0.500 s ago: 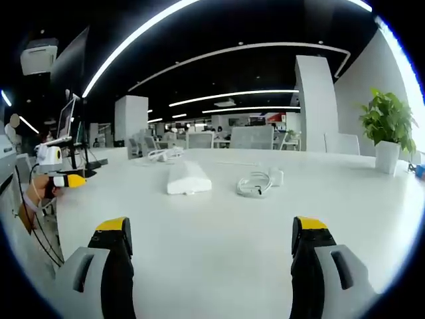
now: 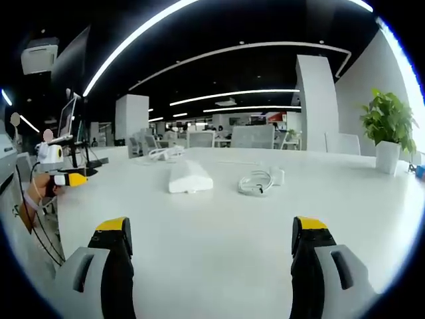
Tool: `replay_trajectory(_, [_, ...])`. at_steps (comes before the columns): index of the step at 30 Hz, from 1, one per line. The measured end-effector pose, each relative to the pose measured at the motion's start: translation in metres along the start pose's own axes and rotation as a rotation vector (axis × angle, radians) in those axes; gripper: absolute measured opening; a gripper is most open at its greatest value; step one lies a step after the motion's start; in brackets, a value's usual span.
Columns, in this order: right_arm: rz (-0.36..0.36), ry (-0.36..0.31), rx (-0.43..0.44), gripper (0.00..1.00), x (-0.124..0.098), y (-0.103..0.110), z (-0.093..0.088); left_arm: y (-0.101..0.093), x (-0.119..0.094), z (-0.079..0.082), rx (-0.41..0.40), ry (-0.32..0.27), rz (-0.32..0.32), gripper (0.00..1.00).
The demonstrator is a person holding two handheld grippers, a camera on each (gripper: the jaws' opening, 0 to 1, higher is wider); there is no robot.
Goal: Straighten the power strip on the desk, plug the charger into it
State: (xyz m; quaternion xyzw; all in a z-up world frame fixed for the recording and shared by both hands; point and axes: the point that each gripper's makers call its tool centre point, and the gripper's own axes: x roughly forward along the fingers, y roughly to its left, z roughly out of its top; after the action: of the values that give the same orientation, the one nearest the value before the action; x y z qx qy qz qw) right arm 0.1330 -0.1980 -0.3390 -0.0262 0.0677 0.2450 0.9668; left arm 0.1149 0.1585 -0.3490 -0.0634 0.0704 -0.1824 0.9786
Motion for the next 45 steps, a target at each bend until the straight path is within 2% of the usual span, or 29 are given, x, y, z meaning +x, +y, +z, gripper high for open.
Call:
replay_trajectory(9, [0.011, 0.009, -0.001, 1.00, 0.001, 0.004, -0.003, 0.001, 0.000, 0.000, -0.003, -0.004, 0.003, 0.99])
replay_trajectory(39, [0.015, -0.006, -0.020, 1.00, 0.000, 0.012, 0.004, 0.002, -0.005, 0.002, 0.011, -0.006, -0.007, 0.99])
replay_trajectory(45, [0.022, -0.018, -0.019, 1.00, 0.003, 0.009, 0.013, 0.001, -0.005, 0.003, 0.012, -0.010, -0.008, 0.99])
